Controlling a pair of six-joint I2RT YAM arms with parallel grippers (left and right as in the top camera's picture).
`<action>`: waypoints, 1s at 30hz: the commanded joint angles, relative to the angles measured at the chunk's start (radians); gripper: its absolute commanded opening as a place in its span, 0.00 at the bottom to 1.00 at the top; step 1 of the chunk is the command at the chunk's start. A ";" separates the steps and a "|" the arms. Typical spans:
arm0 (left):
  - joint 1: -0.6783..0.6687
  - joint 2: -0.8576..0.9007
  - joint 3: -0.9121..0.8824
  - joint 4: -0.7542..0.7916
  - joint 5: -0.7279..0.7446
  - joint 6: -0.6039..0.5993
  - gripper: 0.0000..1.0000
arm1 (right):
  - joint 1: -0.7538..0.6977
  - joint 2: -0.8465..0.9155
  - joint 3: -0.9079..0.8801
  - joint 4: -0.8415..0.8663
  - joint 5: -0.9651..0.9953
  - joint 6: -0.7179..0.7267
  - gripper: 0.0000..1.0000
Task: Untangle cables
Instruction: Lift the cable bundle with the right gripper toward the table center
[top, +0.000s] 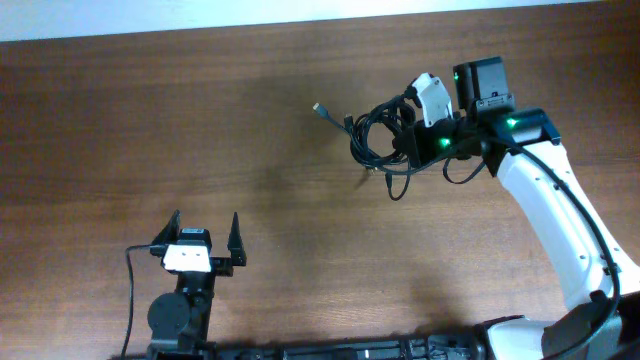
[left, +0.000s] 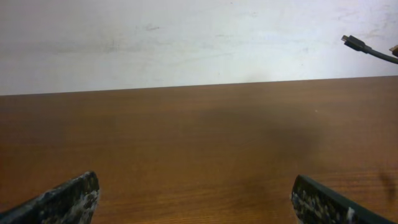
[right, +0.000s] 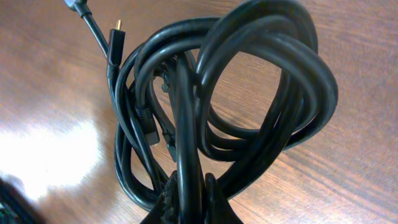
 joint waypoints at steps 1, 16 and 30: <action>0.006 -0.006 -0.003 -0.005 0.011 0.016 0.99 | 0.062 -0.004 0.019 0.005 -0.039 -0.145 0.04; 0.006 -0.006 -0.003 -0.005 0.012 0.015 0.99 | 0.202 -0.004 0.005 0.007 -0.035 -0.261 0.04; 0.006 -0.001 0.036 0.127 0.486 -0.437 0.99 | 0.202 -0.004 0.005 0.048 -0.132 -0.261 0.04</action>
